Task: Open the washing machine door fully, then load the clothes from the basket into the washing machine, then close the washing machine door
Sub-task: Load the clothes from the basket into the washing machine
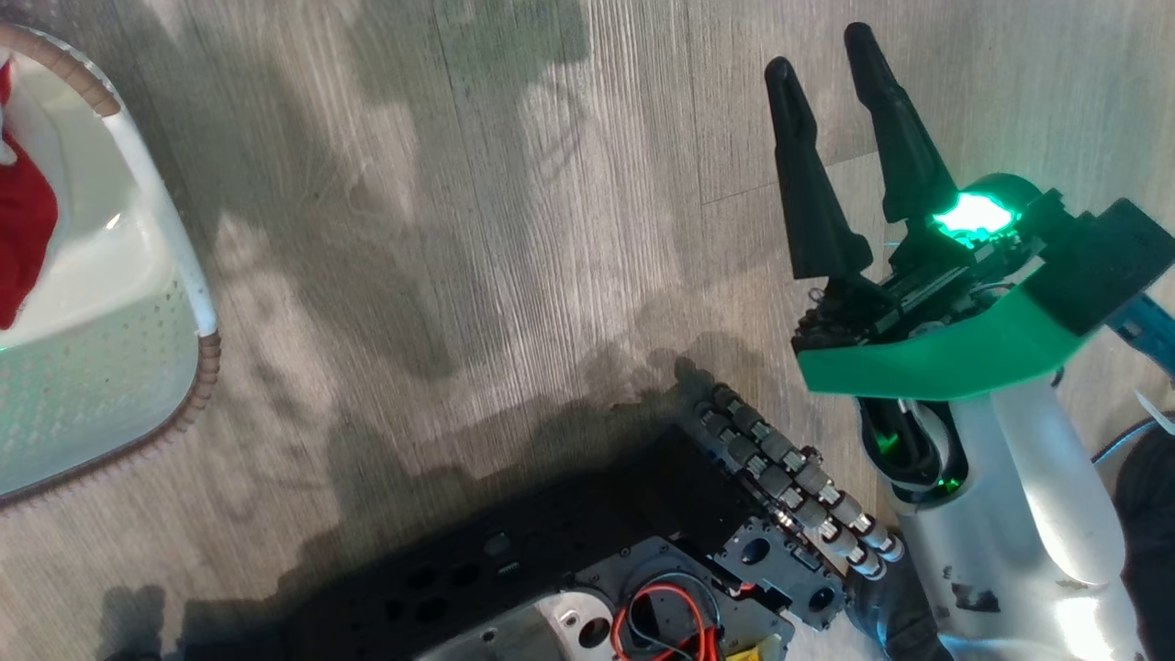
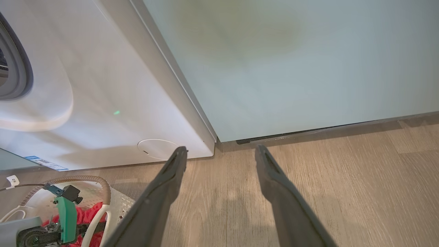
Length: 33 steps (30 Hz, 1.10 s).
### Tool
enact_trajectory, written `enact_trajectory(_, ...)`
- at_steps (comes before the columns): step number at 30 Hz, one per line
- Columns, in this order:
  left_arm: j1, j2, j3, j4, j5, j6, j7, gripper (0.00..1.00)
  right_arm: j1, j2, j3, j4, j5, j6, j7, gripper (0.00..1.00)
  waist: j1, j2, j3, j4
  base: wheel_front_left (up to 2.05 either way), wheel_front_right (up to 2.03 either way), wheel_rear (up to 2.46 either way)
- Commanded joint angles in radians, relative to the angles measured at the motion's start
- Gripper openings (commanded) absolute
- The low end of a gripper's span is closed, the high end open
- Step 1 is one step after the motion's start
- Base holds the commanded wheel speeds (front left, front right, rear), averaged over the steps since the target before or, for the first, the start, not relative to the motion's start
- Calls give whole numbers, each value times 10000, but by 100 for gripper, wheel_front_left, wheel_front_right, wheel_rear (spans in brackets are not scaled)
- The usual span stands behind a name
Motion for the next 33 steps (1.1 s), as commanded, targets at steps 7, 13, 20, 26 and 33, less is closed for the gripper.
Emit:
enact_trajectory(7, -320, 242, 2, 419, 312, 368, -55, 96, 734, -35, 258, -347, 195, 0, -62, 100, 0, 0, 22, -57, 0, 0, 0)
enact_trajectory(13, -626, 162, -192, 898, 585, 668, -309, 0, 863, -35, 197, -392, 220, 0, -62, 100, 0, 0, -7, -92, 0, 0, 0)
enact_trajectory(20, -642, 158, -281, 1099, 794, 809, -1152, 0, 798, -35, 127, -402, 342, 0, -62, 100, 0, 0, -32, 9, 0, 0, 0)
enact_trajectory(26, 77, 269, -193, 511, 844, 978, -2272, 0, 601, -35, 125, -389, 362, 0, -62, 100, 0, 0, -236, 107, 0, 0, 0)
enact_trajectory(33, 1550, -144, 16, -1344, 723, 1659, -3165, 0, 510, -35, -281, -287, -9, 0, -62, 100, 0, 0, -940, 667, 0, 0, 0)
